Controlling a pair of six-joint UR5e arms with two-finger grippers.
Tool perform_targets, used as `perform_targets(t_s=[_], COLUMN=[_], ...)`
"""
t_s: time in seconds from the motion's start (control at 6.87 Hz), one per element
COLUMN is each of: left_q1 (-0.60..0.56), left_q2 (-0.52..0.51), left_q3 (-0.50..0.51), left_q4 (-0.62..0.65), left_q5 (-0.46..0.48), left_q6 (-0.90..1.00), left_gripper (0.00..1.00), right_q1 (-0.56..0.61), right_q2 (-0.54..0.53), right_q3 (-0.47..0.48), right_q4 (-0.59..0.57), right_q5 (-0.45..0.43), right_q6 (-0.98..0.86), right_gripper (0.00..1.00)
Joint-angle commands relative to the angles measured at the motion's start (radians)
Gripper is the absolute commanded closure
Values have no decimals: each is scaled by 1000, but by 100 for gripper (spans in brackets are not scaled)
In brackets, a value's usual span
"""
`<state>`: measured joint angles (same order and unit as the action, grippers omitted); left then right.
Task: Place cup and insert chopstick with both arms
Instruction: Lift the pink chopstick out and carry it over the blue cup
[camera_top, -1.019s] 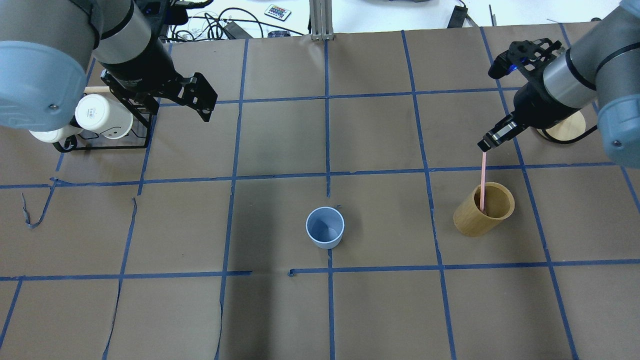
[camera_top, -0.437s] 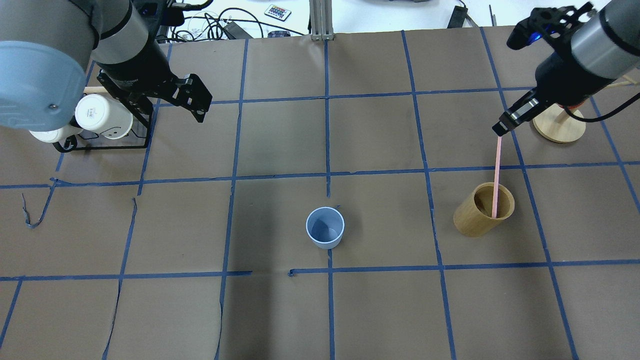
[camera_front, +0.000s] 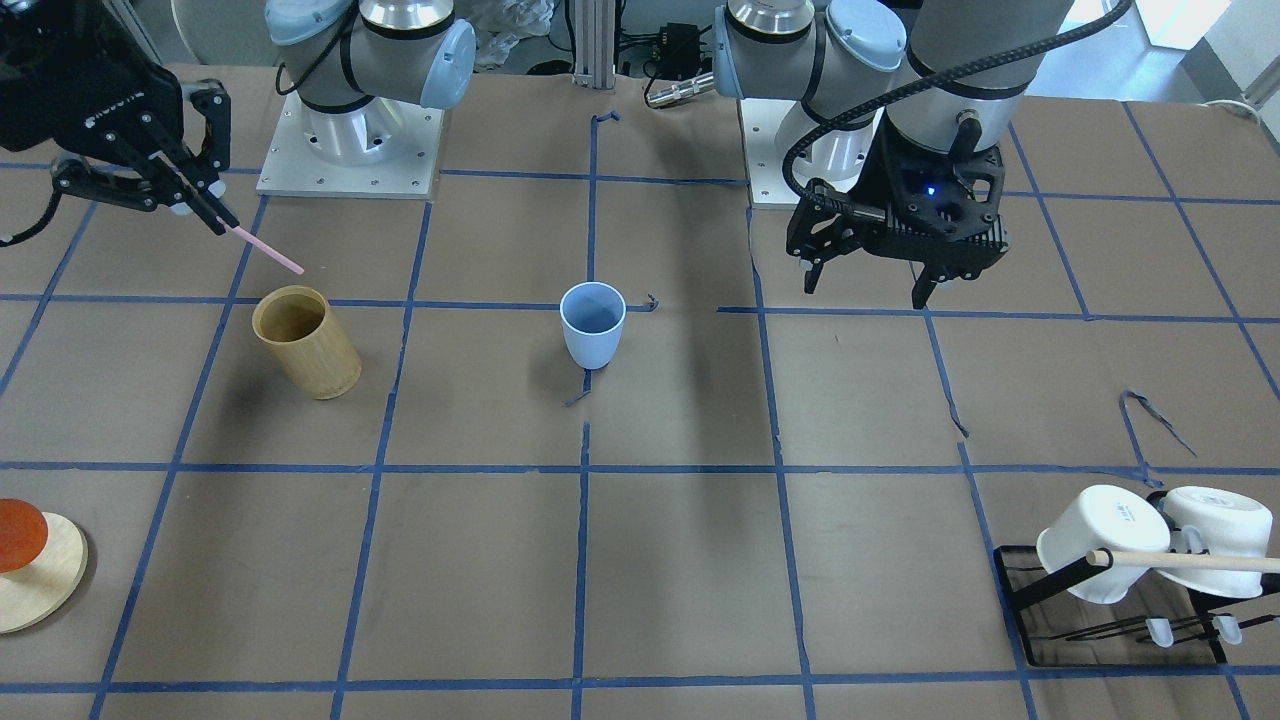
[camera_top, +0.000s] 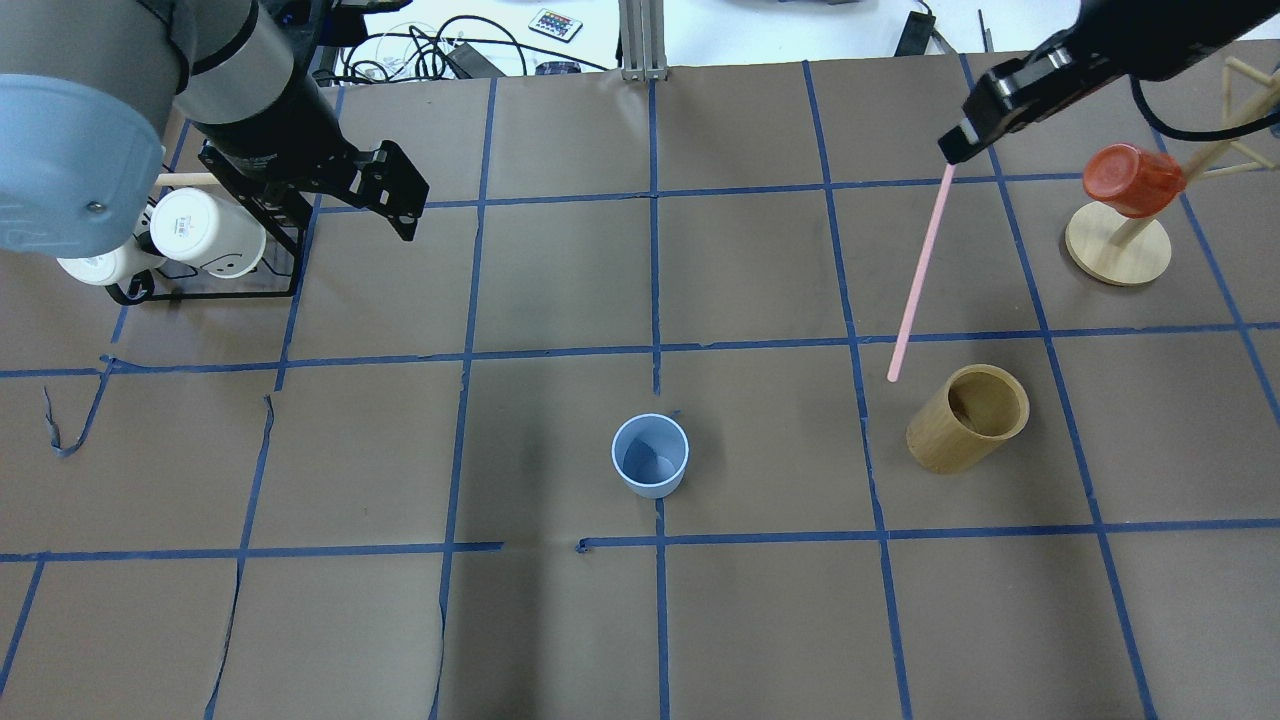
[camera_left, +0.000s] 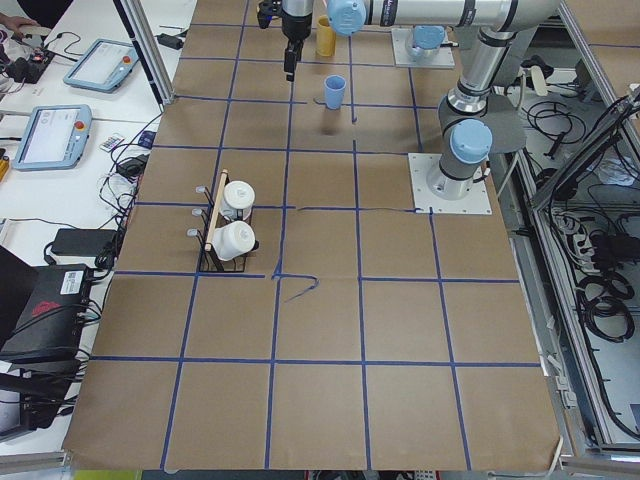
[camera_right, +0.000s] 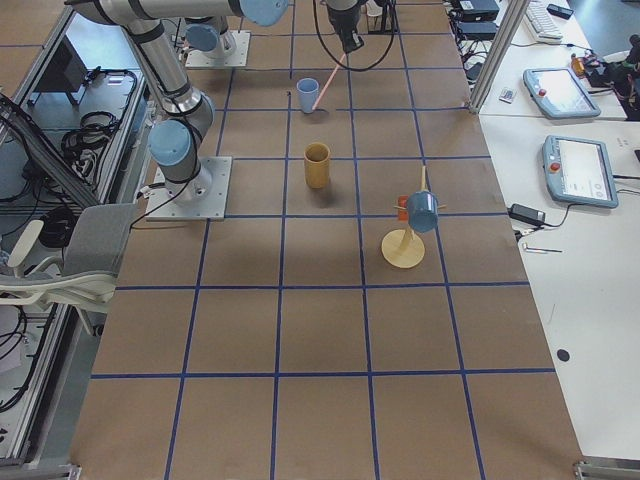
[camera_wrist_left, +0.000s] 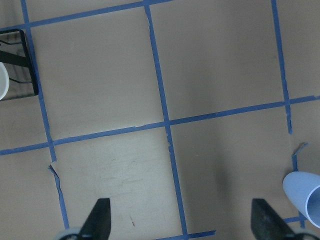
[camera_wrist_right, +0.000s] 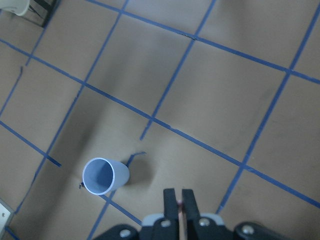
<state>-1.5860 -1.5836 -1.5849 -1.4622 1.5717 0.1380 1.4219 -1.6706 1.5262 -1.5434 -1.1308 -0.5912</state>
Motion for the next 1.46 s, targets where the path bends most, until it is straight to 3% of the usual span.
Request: perform_targets(t_s=[0.0,0.29,0.44,0.58,1.02,1.17,1.31], left_q1=[1,-5,-5,-6,-5,-5,-6], left_q2=[-1,1,5,11,16,16,17], left_q3=[17,23,25,25,19,22,17], left_q4=[-43,-46,-46,-44,-44,-44,-44], left_q5=[-15,-13,-13,-16,-10,-10,-3], left_q6=[-30,-96,-100,-118,-120,-120,-120], left_gripper=[0,0,0,0,0,0,0], right_q1=[176,309,334,360,385,387,387], right_q2=[43,98,98,98,98,100,100], right_q3=[52,200,289,331,336,339,338], right_q4=[-251,-566,-622,-630,-615,-616,-616], right_q5=[23,5,3,-1,-76,-76,-79], right_q6=[296,538,577,580,584,582,583], right_gripper=[98,98,98,98,98,89,24])
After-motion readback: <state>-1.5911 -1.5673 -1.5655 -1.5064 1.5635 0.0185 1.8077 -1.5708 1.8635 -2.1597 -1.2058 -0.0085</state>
